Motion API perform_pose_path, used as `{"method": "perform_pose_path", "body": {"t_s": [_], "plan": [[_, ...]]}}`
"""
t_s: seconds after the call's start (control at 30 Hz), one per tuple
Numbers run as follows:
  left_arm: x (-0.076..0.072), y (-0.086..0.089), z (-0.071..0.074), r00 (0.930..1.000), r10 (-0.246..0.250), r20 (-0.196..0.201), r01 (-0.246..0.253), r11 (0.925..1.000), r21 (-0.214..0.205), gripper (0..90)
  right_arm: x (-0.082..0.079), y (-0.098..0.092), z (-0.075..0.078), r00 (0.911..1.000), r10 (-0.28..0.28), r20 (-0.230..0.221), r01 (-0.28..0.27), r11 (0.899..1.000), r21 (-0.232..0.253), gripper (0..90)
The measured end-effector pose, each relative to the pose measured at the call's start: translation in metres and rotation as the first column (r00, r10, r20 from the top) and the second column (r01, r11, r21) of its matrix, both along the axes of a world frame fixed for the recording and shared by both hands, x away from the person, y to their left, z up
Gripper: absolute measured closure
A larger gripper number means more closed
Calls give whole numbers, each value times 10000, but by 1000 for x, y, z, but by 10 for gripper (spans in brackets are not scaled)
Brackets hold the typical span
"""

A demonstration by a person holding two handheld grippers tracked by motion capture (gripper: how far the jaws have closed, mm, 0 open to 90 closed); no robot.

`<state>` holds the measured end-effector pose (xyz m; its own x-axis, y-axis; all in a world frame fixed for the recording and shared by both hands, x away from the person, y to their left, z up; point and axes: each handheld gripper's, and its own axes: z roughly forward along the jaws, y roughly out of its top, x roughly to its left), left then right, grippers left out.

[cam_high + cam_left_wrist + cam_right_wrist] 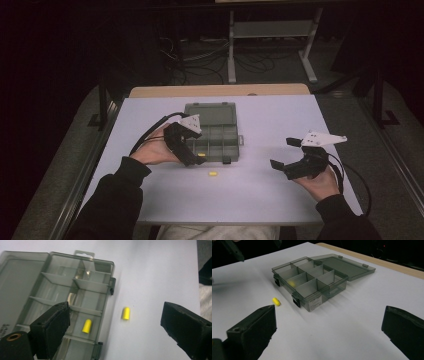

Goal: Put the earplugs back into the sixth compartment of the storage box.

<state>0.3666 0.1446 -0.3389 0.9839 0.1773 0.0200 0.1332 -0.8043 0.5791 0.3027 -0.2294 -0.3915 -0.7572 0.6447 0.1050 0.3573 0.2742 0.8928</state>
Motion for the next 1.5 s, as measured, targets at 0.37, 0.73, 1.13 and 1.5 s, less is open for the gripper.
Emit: {"method": "perform_pose_path", "body": {"t_s": [0.37, 0.73, 1.13, 1.5], "plan": [[-14, -25, -22, 9985, -546, 50, 545, 9983, 226, 90, 0, 0, 0, 10000, 11, 27, -11, 10000, 0, 0], [-21, -36, -42, 9963, -861, -47, 862, 9938, 700, 122, 0, 0, 0, 10000, 29, 8, -29, 10000, -8, 0], [-24, -43, -58, 9928, -1140, -378, 1178, 9860, 1181, 196, 0, 0, 0, 10000, 43, 22, -43, 10000, -5, 0], [-20, -44, -70, 9917, -1190, -497, 1258, 9773, 1705, 334, 0, 0, 0, 10000, 63, 26, -63, 10000, 2, 0]]}}
